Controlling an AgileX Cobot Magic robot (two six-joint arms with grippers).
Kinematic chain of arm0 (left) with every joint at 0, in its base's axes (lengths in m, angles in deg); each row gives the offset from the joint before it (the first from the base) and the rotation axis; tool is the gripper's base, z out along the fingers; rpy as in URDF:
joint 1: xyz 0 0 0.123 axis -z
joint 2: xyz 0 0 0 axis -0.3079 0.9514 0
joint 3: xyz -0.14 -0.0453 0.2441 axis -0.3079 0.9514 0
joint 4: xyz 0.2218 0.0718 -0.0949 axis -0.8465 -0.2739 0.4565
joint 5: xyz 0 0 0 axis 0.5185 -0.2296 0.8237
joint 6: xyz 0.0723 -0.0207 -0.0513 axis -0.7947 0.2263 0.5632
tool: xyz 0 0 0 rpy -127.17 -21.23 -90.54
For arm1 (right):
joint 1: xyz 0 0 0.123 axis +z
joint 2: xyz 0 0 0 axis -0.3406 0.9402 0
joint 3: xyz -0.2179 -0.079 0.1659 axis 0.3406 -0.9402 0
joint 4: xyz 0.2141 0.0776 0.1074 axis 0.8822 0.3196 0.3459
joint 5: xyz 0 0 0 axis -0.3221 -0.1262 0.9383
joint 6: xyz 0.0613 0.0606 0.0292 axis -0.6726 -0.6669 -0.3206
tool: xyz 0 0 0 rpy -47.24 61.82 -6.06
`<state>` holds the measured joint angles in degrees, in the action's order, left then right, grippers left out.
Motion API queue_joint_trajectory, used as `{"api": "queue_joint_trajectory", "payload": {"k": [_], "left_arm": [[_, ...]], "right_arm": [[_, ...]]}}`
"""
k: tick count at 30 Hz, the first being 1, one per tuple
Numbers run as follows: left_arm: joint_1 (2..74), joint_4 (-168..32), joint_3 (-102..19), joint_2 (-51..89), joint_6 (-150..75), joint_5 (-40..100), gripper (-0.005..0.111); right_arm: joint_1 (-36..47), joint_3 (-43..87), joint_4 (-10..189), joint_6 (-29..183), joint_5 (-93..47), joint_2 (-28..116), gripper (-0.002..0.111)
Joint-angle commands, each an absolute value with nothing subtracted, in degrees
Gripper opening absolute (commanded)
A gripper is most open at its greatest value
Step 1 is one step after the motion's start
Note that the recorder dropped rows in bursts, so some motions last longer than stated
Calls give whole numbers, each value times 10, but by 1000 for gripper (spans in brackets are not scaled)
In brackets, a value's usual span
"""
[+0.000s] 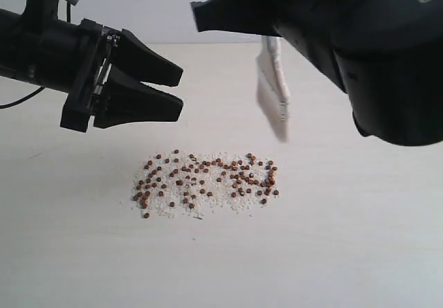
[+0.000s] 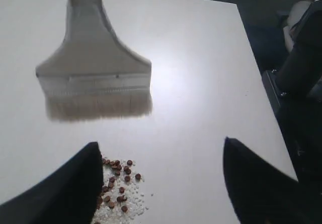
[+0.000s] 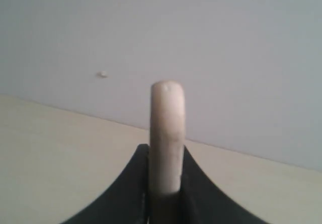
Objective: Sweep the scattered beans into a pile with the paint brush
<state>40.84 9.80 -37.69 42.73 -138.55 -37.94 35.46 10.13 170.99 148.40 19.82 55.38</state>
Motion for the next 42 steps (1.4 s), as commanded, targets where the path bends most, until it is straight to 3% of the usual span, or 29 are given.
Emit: {"api": "queue_joint_trajectory", "payload": {"k": [1,3,5,8,9,15,23,28,34,42], "left_arm": [[409,84,-376,425,-1388,-386,70],[409,81,-376,425,-1388,-381,68],[409,81,-376,425,-1388,-377,58],[407,78,-376,416,-1385,-372,7],[406,77,-376,410,-1385,-370,1],[405,67,-365,376,-1286,-358,0],[403,130,-267,264,-1264,-238,0],[403,240,-140,146,-1341,-211,0],[403,322,-29,-26,-1398,-77,0],[403,322,95,-277,-1335,101,0]], "right_arm": [[353,43,1714,1486,302,511,0],[353,-5,1699,1449,335,477,0],[353,-50,1689,1412,347,440,0],[353,-144,1685,1364,356,348,0],[353,-161,1688,1359,361,330,0],[353,-244,1678,1335,378,249,0],[353,-255,1627,1308,354,311,0],[353,-255,1539,1203,352,371,0],[352,-254,1520,1154,416,445,0],[276,-254,1449,1055,410,537,0]]}}
